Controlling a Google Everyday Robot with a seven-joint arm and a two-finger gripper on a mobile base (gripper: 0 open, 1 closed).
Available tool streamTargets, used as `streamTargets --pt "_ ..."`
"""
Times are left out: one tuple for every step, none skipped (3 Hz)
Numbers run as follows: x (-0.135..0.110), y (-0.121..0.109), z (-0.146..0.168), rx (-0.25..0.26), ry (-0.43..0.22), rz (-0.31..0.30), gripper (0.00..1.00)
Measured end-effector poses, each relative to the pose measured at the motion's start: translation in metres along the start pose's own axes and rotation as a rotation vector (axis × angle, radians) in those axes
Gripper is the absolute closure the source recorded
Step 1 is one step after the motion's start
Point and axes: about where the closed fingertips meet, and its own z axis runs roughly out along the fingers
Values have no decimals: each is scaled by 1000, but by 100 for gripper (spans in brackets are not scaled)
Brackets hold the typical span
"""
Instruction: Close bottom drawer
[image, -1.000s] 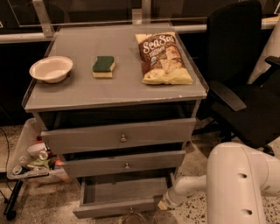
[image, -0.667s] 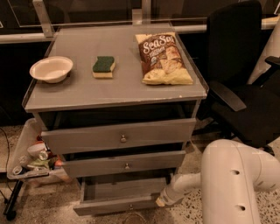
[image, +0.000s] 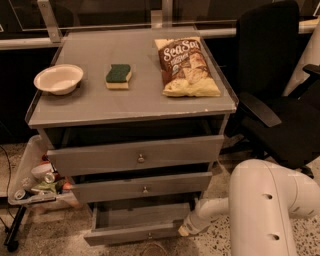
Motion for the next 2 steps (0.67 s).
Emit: streamTargets --pt "0 0 0 0 0 0 58" --pt "0 0 0 0 0 0 35"
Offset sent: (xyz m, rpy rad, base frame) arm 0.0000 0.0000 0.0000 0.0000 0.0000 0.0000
